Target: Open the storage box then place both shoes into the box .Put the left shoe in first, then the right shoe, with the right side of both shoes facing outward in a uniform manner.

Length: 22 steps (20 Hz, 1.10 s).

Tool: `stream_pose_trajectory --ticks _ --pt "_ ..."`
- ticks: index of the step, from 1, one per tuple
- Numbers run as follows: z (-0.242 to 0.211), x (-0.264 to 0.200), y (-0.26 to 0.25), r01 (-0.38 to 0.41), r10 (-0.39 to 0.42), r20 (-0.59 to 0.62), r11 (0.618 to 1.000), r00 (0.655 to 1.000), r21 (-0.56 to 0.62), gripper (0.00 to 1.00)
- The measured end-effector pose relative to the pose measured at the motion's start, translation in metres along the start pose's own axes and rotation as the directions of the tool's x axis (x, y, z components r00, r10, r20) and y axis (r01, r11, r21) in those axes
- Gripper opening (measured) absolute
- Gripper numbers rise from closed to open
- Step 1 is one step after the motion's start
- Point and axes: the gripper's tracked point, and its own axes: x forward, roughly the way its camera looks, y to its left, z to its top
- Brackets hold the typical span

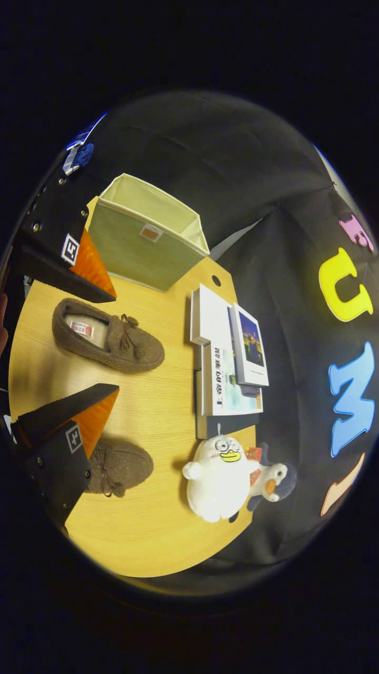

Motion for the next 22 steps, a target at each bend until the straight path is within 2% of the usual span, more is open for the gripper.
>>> stream_pose_trajectory --ticks 10,16,17,18,19,21,22 --pt "-0.042 0.059 -0.016 0.037 -0.045 -0.175 0.998 0.984 -0.049 0.92" --pt "-0.044 0.094 -0.034 0.123 -0.123 -0.227 0.992 0.966 -0.012 0.87" --pt "-0.044 0.101 -0.038 0.14 -0.135 -0.231 0.99 0.964 0.004 0.77" --pt "-0.045 0.106 -0.032 0.121 -0.108 -0.242 0.992 0.964 0.037 0.72" --pt "-0.048 0.109 -0.023 0.096 -0.074 -0.254 0.993 0.964 0.075 0.53" --pt "-0.044 0.105 -0.027 0.141 -0.118 -0.256 0.987 0.959 0.071 0.15" --pt "-0.04 0.103 -0.025 0.144 -0.122 -0.249 0.987 0.961 0.073 0.02"
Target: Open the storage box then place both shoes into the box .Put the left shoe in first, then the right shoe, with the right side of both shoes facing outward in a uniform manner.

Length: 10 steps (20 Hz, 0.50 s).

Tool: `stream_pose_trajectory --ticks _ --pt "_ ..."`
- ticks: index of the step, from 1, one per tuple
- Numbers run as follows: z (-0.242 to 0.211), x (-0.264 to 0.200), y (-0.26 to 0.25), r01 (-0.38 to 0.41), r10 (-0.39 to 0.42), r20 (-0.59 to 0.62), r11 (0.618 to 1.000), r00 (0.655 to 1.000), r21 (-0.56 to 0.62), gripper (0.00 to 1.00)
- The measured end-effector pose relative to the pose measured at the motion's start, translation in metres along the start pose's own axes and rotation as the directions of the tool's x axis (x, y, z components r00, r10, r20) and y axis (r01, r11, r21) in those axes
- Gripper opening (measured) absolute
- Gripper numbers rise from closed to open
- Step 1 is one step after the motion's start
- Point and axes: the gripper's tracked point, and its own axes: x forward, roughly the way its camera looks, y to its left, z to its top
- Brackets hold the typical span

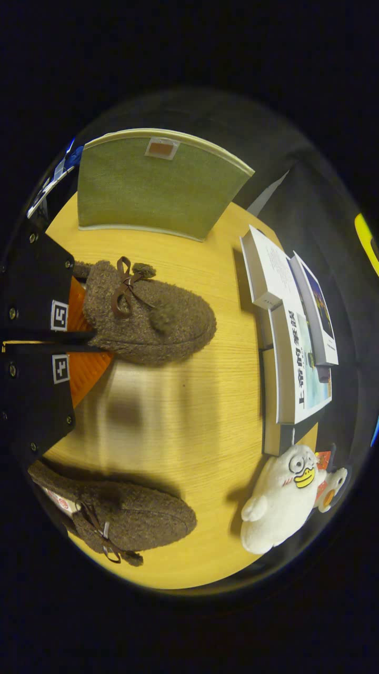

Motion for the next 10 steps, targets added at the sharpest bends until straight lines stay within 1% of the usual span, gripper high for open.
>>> stream_pose_trajectory --ticks 4,7,10 --pt "0.005 -0.017 0.008 -0.024 0.025 -0.004 0.999 1.0 0.042 0.02" --pt "0.02 -0.043 0.021 -0.07 0.069 0.014 0.995 0.997 0.073 0.02" --pt "0.037 -0.07 0.033 -0.083 0.08 0.047 0.994 0.996 0.075 0.02"
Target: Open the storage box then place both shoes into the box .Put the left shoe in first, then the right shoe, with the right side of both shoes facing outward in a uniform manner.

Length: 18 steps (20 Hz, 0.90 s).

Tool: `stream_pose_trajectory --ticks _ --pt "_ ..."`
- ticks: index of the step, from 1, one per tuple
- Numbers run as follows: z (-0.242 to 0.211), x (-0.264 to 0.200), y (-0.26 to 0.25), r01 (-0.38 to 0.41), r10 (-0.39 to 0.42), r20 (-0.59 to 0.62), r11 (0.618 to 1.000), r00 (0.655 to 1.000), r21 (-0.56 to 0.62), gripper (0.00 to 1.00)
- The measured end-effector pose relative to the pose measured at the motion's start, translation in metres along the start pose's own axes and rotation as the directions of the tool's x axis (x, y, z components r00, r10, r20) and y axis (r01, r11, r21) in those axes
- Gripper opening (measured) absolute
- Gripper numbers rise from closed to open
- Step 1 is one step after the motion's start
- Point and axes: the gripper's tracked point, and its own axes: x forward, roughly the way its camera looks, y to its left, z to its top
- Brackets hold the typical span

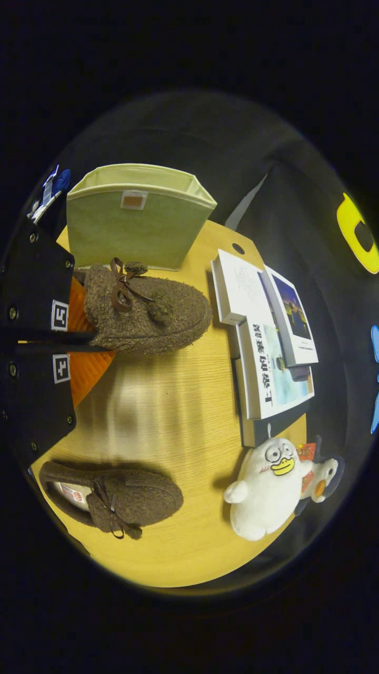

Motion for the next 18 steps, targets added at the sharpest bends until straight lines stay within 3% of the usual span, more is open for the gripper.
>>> stream_pose_trajectory --ticks 8,18 --pt "0.043 -0.052 0.067 -0.059 0.064 0.056 0.995 0.996 -0.083 0.02" --pt "0.049 -0.062 0.16 -0.181 0.185 0.0 0.961 0.983 -0.209 0.02"
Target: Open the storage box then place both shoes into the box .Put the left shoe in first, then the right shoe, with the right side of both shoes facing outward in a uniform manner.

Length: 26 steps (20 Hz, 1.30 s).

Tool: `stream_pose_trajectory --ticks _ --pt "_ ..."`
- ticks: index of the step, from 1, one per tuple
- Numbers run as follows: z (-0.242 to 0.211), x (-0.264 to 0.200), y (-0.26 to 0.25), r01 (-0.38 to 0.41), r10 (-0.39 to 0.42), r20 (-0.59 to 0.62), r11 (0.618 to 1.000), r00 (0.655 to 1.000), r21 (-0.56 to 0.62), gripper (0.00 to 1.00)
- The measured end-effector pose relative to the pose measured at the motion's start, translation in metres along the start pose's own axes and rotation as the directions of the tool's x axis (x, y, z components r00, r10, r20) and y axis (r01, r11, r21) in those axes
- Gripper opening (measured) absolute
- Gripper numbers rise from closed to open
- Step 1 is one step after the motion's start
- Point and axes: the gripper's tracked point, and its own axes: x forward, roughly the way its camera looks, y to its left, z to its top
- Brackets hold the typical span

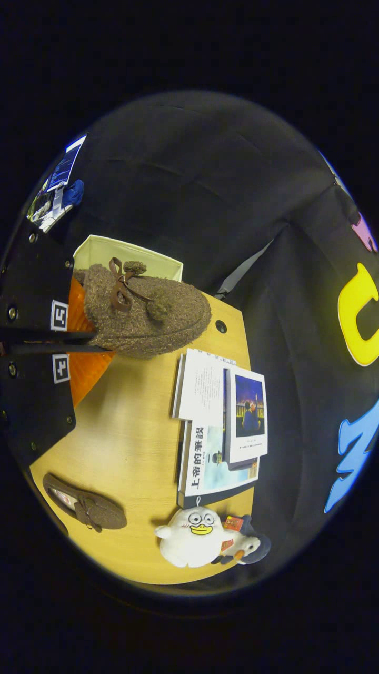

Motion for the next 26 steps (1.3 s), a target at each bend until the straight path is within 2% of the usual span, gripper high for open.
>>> stream_pose_trajectory --ticks 5,15,20,22,25,26 --pt "0.003 0.026 0.05 -0.043 0.04 -0.045 0.997 0.998 -0.063 0.02" --pt "-0.011 0.103 0.097 -0.003 -0.022 -0.161 0.989 0.987 -0.15 0.02" --pt "-0.018 0.122 0.112 -0.015 -0.022 -0.181 0.98 0.983 -0.2 0.02" --pt "-0.027 0.121 0.123 -0.038 0.006 -0.188 0.985 0.982 -0.166 0.4" --pt "-0.024 0.114 0.118 -0.03 -0.001 -0.185 0.986 0.983 -0.163 0.96" --pt "-0.02 0.109 0.116 -0.03 0.0 -0.178 0.986 0.984 -0.164 0.97"
